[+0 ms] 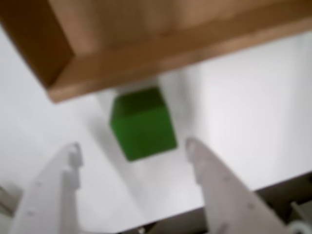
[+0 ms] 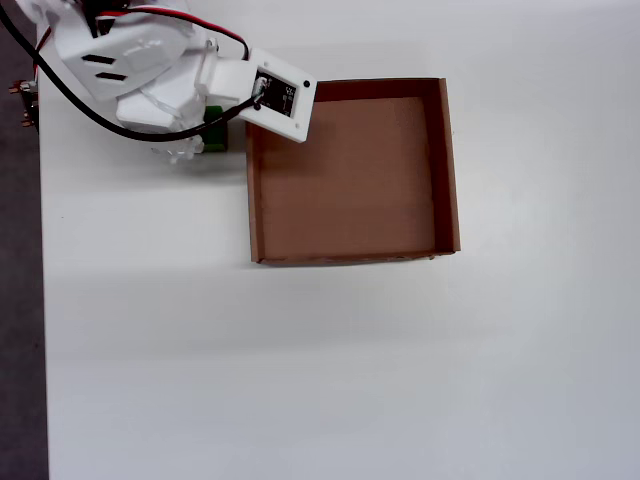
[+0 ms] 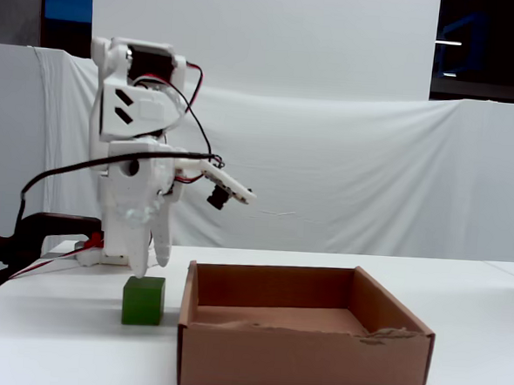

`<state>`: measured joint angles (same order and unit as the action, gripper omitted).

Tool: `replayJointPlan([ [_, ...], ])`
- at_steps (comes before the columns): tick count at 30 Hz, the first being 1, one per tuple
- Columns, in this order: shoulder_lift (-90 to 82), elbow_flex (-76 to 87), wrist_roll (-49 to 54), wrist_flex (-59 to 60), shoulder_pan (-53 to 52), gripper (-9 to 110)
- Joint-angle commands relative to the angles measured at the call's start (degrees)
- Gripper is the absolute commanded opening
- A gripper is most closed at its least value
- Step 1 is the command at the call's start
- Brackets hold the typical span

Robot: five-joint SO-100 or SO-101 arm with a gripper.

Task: Grasp a green cube and put it in a box.

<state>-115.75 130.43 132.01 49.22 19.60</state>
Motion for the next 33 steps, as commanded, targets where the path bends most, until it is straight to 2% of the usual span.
replayJointPlan([
  [1,-0.7,0.6,2.9,-1.0,-0.4,30],
  [8,0.5,3.9,4.5,-6.5,-2.1,30],
  [20,8.7,0.2,4.7,-12.0,-2.5,30],
  [33,7.4,-0.8,4.0,-8.7,-1.5,30],
])
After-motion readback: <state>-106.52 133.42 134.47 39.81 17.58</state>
